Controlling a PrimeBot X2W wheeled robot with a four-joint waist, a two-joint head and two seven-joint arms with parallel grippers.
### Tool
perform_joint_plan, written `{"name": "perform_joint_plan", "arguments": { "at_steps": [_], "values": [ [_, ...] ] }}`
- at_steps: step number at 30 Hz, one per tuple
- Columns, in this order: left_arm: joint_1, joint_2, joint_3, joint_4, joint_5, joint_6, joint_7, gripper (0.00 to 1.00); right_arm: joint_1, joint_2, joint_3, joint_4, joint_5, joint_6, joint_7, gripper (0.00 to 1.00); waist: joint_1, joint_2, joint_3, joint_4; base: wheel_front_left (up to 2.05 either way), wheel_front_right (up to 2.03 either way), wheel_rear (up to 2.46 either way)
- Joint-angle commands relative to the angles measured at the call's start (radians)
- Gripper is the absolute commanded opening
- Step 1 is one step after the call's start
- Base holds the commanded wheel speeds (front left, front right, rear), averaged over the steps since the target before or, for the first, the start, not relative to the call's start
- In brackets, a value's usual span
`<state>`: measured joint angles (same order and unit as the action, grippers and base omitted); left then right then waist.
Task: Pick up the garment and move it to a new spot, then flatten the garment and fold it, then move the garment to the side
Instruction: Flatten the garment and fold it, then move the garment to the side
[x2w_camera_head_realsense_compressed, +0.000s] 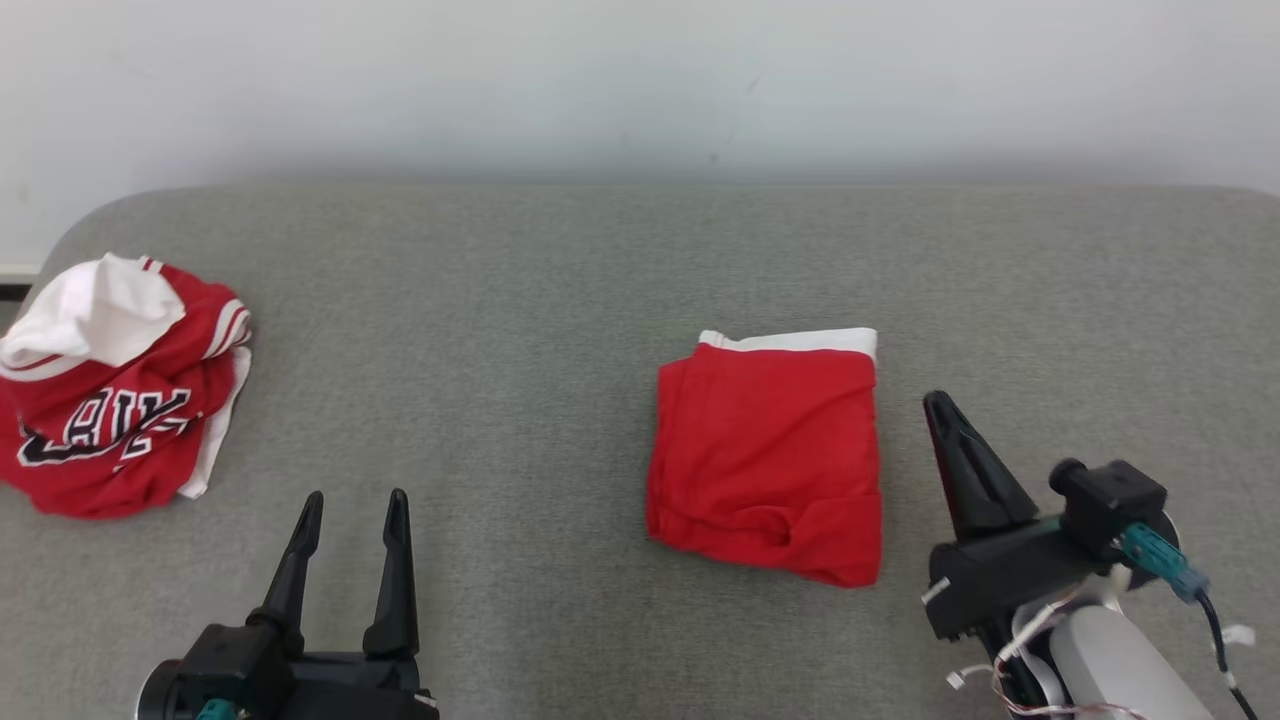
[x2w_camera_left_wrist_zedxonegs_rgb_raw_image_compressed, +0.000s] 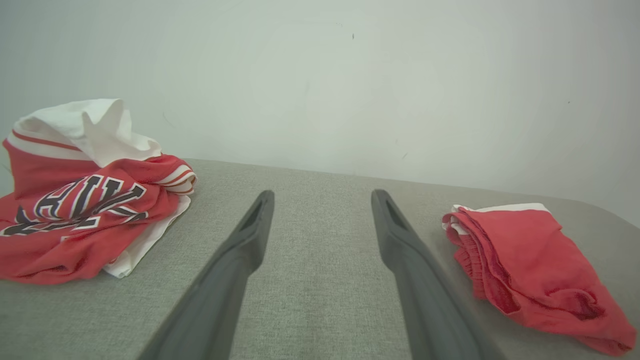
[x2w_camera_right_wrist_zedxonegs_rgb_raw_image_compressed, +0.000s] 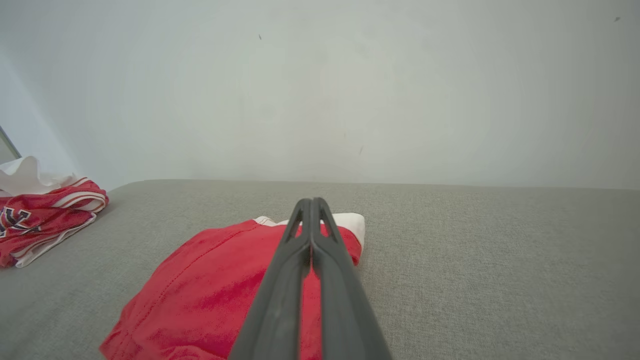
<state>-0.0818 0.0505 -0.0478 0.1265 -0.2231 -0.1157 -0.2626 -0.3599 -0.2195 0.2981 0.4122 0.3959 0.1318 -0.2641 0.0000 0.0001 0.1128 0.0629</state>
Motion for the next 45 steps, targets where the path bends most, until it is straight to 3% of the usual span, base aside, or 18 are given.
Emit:
{"name": "perform_joint_plan", "arguments": {
  "at_steps": [1,11,13,14,15,45],
  "values": [
    [0.012,0.0,0.007,0.003,0.01,-0.006,-0.003,1.0,0.04,-0.01,-0.021,-0.023,-0.013,-0.002,0.0,0.0,0.0,-0.0001,-0.02,-0.052,0.0,0.0,0.0],
    [0.047,0.0,0.033,0.009,0.029,-0.012,-0.003,1.0,0.192,-0.005,-0.118,-0.123,-0.04,-0.002,0.0,0.0,0.0,-0.0001,-0.049,-0.108,0.0,0.0,0.0],
    [0.053,0.0,0.036,0.009,0.034,-0.014,-0.003,1.0,0.217,0.002,-0.128,-0.141,-0.052,-0.002,0.0,0.69,0.0,-0.0001,-0.056,-0.112,0.0,0.0,0.0],
    [0.056,0.0,0.037,0.007,0.033,-0.014,-0.003,1.0,0.228,0.006,-0.134,-0.15,-0.058,-0.002,0.0,0.97,0.0,-0.0001,-0.06,-0.113,0.0,0.0,0.0],
    [0.063,0.0,0.038,0.007,0.032,-0.015,-0.003,1.0,0.239,0.011,-0.138,-0.157,-0.064,-0.002,0.0,1.0,0.0,-0.0001,-0.065,-0.113,0.0,0.0,0.0],
    [0.162,0.0,0.112,-0.042,0.082,-0.014,-0.003,1.0,0.34,0.051,-0.231,-0.166,-0.127,-0.002,0.0,1.0,0.0,-0.0001,-0.123,-0.074,0.0,0.0,0.0]
  ]
}}
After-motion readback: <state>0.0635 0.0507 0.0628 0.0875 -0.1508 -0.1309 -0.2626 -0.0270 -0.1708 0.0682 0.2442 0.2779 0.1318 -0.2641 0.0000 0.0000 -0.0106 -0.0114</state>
